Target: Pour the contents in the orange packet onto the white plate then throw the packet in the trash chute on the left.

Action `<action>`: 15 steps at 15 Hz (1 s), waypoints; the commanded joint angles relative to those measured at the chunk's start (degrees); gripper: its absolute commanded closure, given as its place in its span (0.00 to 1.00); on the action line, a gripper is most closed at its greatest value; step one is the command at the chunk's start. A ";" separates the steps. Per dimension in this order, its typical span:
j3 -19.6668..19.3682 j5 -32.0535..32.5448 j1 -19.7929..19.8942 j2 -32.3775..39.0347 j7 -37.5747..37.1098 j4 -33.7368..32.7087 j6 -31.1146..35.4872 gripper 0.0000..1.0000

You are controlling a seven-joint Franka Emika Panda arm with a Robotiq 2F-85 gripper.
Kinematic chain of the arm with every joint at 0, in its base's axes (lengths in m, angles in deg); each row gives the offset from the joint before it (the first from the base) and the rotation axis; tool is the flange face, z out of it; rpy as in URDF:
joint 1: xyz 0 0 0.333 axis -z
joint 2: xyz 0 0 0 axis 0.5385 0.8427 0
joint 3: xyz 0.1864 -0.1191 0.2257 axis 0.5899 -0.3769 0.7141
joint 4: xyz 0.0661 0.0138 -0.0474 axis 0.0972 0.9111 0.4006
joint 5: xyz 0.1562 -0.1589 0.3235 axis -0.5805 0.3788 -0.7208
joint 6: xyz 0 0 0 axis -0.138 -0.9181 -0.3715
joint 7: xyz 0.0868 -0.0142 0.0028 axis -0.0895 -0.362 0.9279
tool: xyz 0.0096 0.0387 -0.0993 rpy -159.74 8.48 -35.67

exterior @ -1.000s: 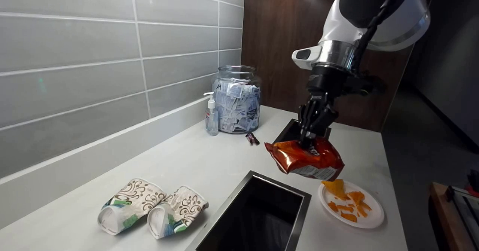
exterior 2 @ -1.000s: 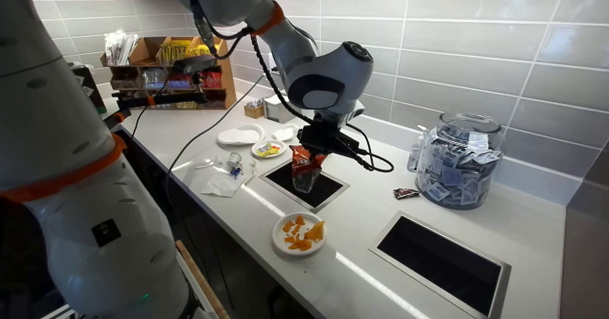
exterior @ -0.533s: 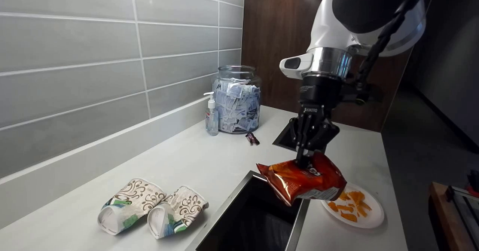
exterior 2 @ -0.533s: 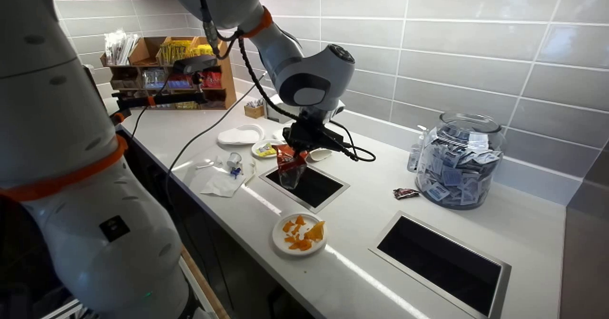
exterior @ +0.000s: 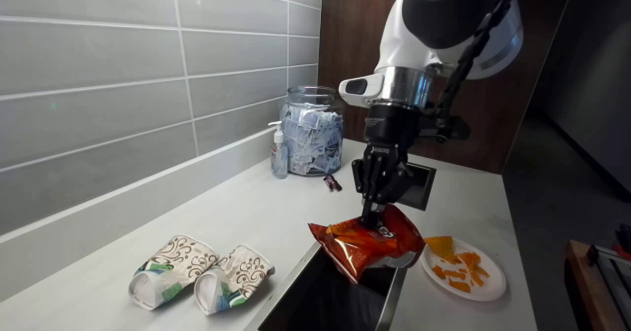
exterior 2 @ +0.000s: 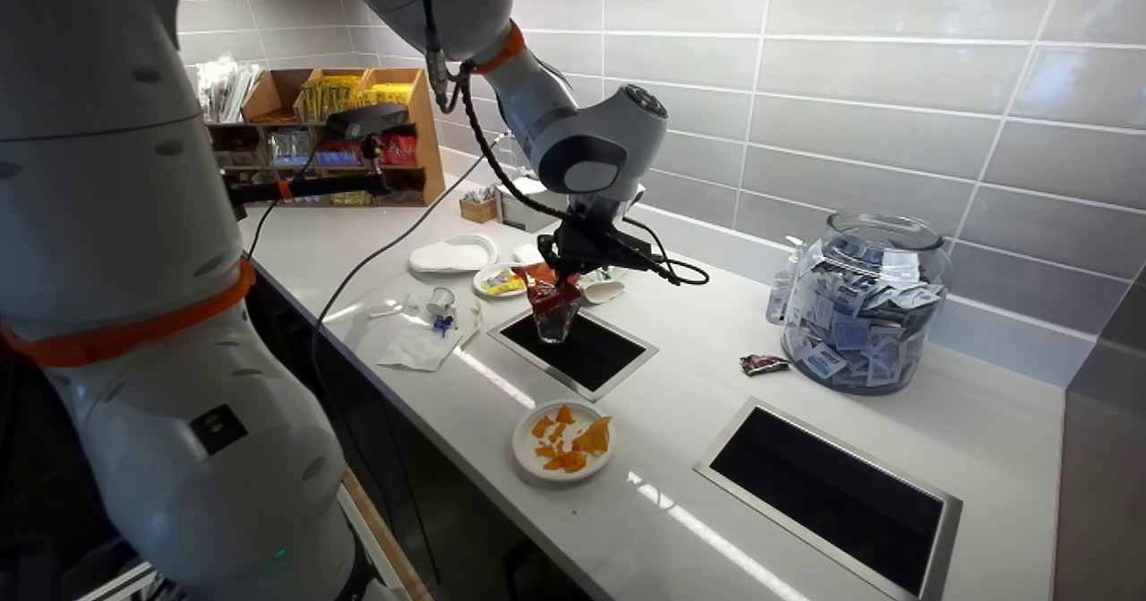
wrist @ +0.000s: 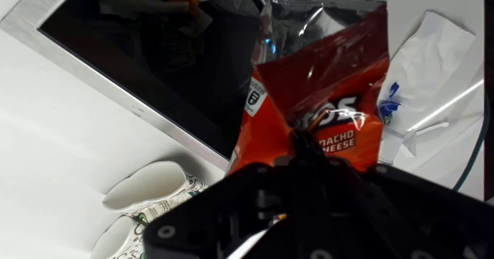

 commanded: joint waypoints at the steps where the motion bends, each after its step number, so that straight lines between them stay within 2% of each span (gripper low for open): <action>1: 0.88 1.25 0.78 4.01 1.63 -3.76 -0.14 1.00; 11: 2.22 3.09 1.67 8.87 2.31 -8.57 0.03 1.00; 12: 2.34 3.34 1.72 9.08 2.24 -8.84 -0.07 0.74; 13: 2.47 3.31 1.79 9.22 2.23 -9.01 0.03 0.72; 15: 2.67 3.50 1.91 9.32 2.15 -9.18 -0.07 0.58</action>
